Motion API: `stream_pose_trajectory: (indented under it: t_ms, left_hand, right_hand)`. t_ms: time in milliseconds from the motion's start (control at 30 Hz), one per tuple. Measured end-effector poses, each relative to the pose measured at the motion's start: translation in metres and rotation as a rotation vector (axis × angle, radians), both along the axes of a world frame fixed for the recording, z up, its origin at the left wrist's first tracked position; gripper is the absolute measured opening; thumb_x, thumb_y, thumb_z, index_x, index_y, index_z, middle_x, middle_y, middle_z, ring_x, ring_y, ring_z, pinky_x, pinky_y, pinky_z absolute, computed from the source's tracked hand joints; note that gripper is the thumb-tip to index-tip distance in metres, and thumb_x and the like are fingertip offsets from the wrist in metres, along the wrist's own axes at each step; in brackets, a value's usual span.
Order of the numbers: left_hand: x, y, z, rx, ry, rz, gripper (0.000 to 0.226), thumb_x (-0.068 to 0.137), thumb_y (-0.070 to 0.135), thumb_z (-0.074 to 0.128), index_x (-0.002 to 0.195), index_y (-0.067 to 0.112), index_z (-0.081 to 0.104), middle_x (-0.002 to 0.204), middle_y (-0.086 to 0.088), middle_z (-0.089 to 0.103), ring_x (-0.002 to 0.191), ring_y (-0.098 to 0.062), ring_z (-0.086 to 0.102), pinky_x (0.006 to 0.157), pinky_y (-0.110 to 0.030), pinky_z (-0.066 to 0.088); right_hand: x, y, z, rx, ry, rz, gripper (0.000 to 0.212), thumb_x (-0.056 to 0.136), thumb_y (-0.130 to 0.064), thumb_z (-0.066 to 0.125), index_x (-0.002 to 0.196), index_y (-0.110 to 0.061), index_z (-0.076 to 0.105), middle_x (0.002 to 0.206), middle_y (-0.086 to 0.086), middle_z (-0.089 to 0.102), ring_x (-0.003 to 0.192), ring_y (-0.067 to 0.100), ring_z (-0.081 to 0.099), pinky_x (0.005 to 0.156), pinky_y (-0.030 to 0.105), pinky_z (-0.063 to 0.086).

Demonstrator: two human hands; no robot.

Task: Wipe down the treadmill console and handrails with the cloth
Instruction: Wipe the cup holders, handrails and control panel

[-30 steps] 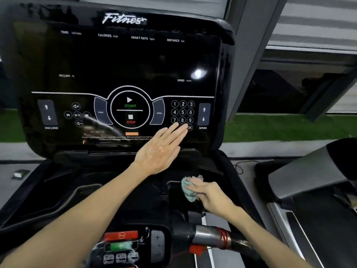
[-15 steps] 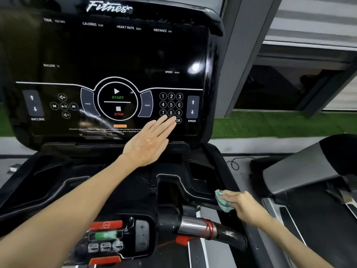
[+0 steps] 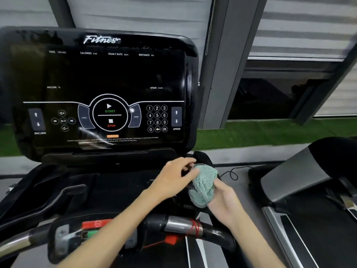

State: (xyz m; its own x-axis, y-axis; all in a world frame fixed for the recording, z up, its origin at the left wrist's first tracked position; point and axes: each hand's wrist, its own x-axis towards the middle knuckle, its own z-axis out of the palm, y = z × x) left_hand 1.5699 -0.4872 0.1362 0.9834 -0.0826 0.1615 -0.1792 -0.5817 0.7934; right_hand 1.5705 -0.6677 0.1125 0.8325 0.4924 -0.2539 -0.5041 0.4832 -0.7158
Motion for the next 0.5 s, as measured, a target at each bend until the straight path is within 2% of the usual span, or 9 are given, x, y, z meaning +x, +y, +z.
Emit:
stream_pose_trajectory:
  t_ms: [100,233,367,433,500]
  left_hand:
    - [-0.01,-0.016,-0.001,-0.081,0.102,-0.009,0.033,0.085,0.037,0.072,0.115,0.025,0.068,0.1,0.013,0.069,0.087,0.0,0.064,0.081,-0.02,0.053]
    - [-0.025,-0.027,-0.002,-0.079,0.105,0.082,0.023,0.077,0.03,0.079,0.096,0.024,0.068,0.093,0.011,0.066,0.077,-0.006,0.063,0.072,-0.024,0.055]
    - [-0.043,-0.031,-0.003,0.016,0.084,0.002,0.021,0.075,0.029,0.082,0.081,0.025,0.062,0.083,0.009,0.066,0.077,-0.009,0.062,0.073,-0.025,0.052]
    - [-0.051,-0.029,0.0,0.061,0.088,-0.09,0.019,0.077,0.03,0.08,0.083,0.024,0.063,0.083,0.009,0.066,0.079,-0.006,0.061,0.074,-0.024,0.05]
    - [-0.061,-0.021,0.0,0.157,0.036,-0.148,0.012,0.085,0.03,0.072,0.093,0.024,0.064,0.092,0.01,0.065,0.088,-0.004,0.06,0.08,-0.023,0.049]
  right_hand:
    - [-0.008,-0.007,0.005,0.032,0.056,0.015,0.043,0.095,-0.024,0.04,0.131,-0.004,0.054,0.13,0.018,0.06,0.12,0.03,0.058,0.103,0.047,0.043]
    - [-0.022,-0.017,-0.001,0.005,0.04,0.026,0.045,0.099,-0.027,0.039,0.135,-0.003,0.049,0.135,0.021,0.055,0.127,0.032,0.051,0.11,0.051,0.035]
    - [-0.042,-0.032,-0.006,-0.14,-0.089,-0.024,0.033,0.096,-0.014,0.046,0.123,0.0,0.057,0.123,0.024,0.062,0.109,0.032,0.062,0.09,0.045,0.052]
    - [-0.053,-0.042,-0.002,-0.21,-0.15,-0.048,0.031,0.092,-0.013,0.05,0.118,0.0,0.06,0.117,0.024,0.065,0.104,0.031,0.065,0.087,0.042,0.053]
    - [-0.064,-0.052,-0.003,-0.24,-0.179,-0.079,0.032,0.088,-0.013,0.053,0.116,0.001,0.06,0.114,0.022,0.067,0.102,0.03,0.066,0.083,0.037,0.054]
